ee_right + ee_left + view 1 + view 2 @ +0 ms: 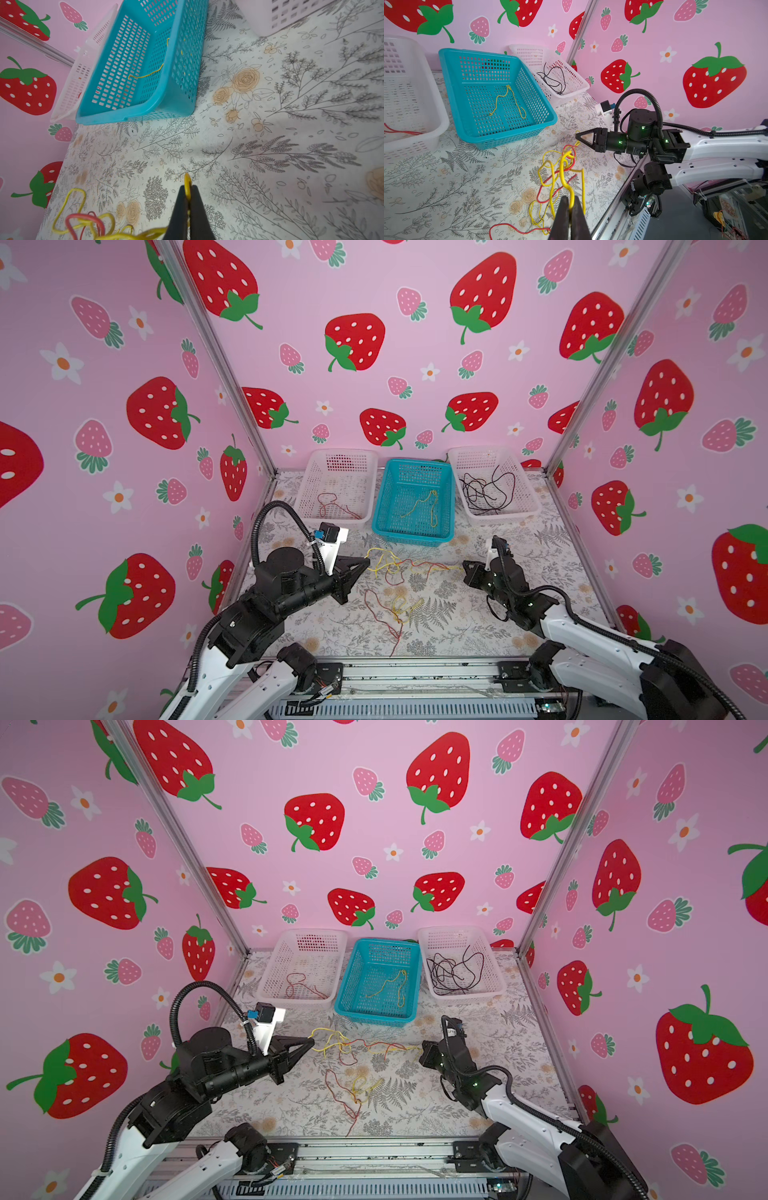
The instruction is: Untangle the cables
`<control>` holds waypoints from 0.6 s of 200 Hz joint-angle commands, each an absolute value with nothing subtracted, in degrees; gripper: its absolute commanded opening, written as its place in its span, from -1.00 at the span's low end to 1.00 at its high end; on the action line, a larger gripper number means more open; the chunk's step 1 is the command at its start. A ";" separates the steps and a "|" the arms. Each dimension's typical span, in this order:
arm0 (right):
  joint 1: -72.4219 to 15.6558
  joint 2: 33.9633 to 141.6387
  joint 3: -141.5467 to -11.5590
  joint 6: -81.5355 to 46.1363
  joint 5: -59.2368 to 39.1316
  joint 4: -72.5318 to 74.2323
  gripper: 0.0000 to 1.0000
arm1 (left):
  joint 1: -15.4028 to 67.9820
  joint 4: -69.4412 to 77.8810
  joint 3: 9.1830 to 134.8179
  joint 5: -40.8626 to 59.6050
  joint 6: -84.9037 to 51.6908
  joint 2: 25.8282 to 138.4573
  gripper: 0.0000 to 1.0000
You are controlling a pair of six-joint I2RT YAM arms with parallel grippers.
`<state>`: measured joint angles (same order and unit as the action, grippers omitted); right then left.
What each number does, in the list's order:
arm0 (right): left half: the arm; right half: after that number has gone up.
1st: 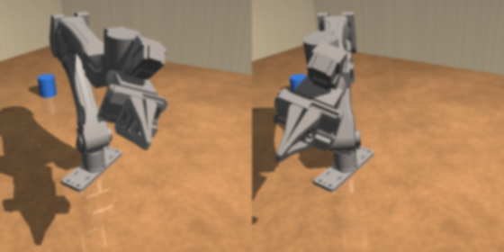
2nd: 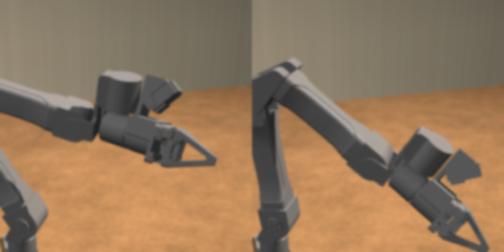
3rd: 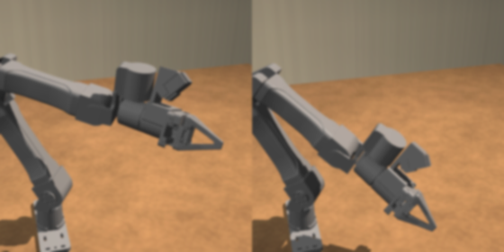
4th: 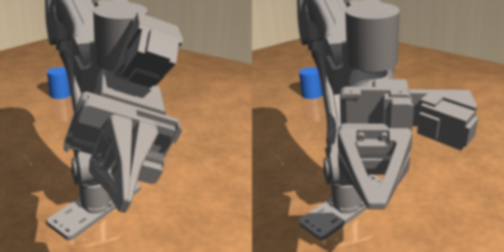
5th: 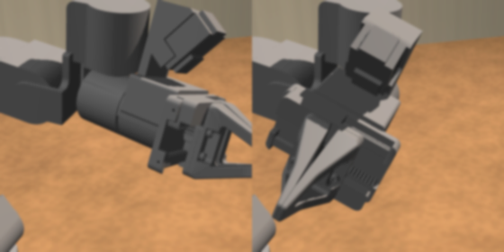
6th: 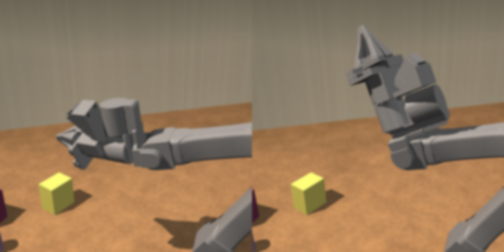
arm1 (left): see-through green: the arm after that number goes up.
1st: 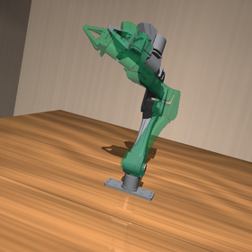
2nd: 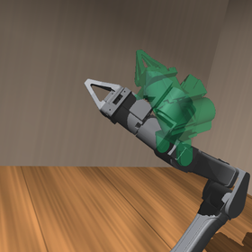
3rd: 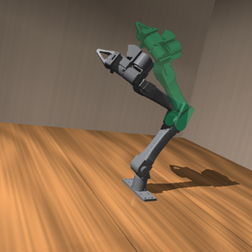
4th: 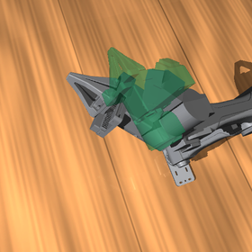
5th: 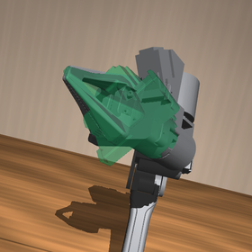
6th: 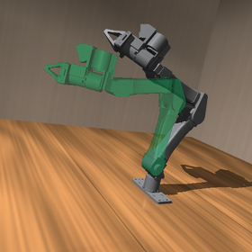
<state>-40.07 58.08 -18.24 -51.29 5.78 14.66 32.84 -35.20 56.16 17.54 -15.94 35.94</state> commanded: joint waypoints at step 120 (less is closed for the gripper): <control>-41.45 52.59 -24.67 -26.10 -6.47 7.04 0.02 | 29.78 -33.14 56.71 27.16 -14.76 40.61 -1.00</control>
